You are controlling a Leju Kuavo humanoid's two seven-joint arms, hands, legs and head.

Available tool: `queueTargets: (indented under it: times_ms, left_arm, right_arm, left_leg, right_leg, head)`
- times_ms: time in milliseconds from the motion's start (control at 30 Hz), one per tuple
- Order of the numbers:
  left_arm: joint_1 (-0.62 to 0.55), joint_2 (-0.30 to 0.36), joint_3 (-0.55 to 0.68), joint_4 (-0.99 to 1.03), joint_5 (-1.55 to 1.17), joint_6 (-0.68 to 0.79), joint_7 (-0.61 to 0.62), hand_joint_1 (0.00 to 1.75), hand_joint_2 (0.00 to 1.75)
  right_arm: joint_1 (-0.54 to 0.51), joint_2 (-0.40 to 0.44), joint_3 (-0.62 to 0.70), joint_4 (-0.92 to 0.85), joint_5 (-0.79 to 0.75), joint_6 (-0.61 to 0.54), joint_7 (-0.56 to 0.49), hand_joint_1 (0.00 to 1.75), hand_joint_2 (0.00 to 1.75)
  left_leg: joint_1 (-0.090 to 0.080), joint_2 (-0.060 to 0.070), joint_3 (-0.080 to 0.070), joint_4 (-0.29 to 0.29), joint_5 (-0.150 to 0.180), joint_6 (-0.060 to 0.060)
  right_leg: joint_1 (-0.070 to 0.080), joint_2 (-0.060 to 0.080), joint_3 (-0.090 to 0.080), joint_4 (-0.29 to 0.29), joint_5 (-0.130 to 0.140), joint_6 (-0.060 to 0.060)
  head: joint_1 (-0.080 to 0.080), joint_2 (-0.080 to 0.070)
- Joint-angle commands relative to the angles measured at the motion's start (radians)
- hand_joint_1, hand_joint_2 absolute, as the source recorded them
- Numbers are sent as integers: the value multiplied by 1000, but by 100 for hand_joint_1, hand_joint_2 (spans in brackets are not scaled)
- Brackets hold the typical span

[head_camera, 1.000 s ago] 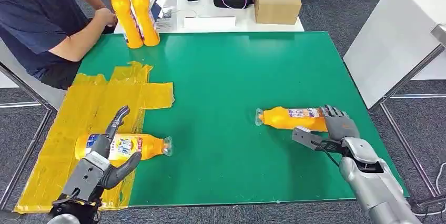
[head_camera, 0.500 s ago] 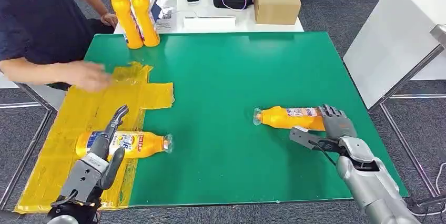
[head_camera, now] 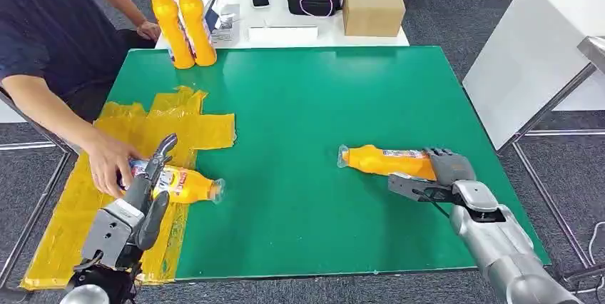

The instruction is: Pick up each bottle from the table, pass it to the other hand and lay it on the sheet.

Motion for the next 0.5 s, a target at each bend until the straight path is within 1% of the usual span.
queueTargets:
  times_ms: [33,100,133,167,200,267,300,333,367,400,433,467,500]
  left_arm:
    - [4,8,-34,26,5,20,-20,0,0]
    - [14,12,-31,35,7,24,-39,0,0]
    - [-17,2,-41,27,27,12,-47,0,0]
    - [-13,0,-37,21,20,14,-16,0,0]
    - [-18,-3,-38,12,30,12,-6,0,0]
    - [-31,-10,-46,0,43,14,-14,0,0]
    - [-6,-3,-37,5,32,23,-12,0,0]
    - [4,-1,-36,11,30,29,-28,0,0]
    - [-17,-4,-43,9,44,22,-47,0,0]
    - [-14,-7,-41,2,27,28,-7,0,0]
    - [2,-2,-39,10,31,27,-11,0,0]
    - [-11,-10,-41,3,47,23,-12,0,0]
    - [-6,-16,-36,-3,54,24,1,0,0]
  right_arm:
    - [103,55,82,166,8,-2,0,175,175]
    - [102,53,82,175,5,-11,-3,175,175]
    - [96,60,92,168,13,-17,-12,175,175]
    - [96,62,95,171,20,-4,6,175,175]
    - [102,63,105,166,32,2,17,175,175]
    - [116,66,125,162,54,5,22,175,175]
    - [126,60,122,169,52,5,21,175,175]
    - [128,60,121,179,52,1,23,175,175]
    - [125,65,129,180,60,-9,18,175,175]
    - [132,70,112,171,47,-6,34,175,175]
    - [137,70,102,163,38,-13,37,175,175]
    - [139,75,94,138,32,-31,32,175,175]
    - [143,86,50,104,-19,-39,20,175,175]
  left_leg:
    - [3,0,7,-2,-2,-3]
    - [3,1,9,-4,-1,-3]
    - [3,2,14,-3,-3,-3]
    - [3,1,13,-4,-3,-3]
    - [3,3,16,-1,-6,-4]
    - [3,-1,10,-3,-1,-4]
    - [4,2,16,-1,-5,-3]
    - [3,1,15,-2,-3,-4]
    - [3,1,13,-3,-3,-4]
    - [3,4,23,-1,-8,-5]
    - [3,3,15,-1,-5,-5]
    - [2,8,28,2,-13,-5]
    - [3,2,11,0,-5,-6]
  right_leg:
    - [3,0,7,-4,1,-1]
    - [3,1,10,-6,0,-3]
    - [3,3,14,-5,-1,-3]
    - [3,2,12,-6,0,-3]
    - [3,4,15,-3,-2,-4]
    - [4,0,10,-5,1,-5]
    - [4,4,15,-3,-3,-4]
    - [3,3,14,-4,-2,-4]
    - [3,2,12,-5,-1,-5]
    - [3,6,21,-3,-4,-5]
    - [3,5,13,-2,-2,-6]
    - [2,10,24,1,-8,-6]
    - [3,3,9,-1,-2,-7]
  head:
    - [0,0]
    - [0,0]
    - [1,0]
    - [0,0]
    - [0,0]
    - [0,0]
    - [0,0]
    - [0,0]
    - [0,0]
    - [0,0]
    - [0,0]
    - [0,0]
    - [0,0]
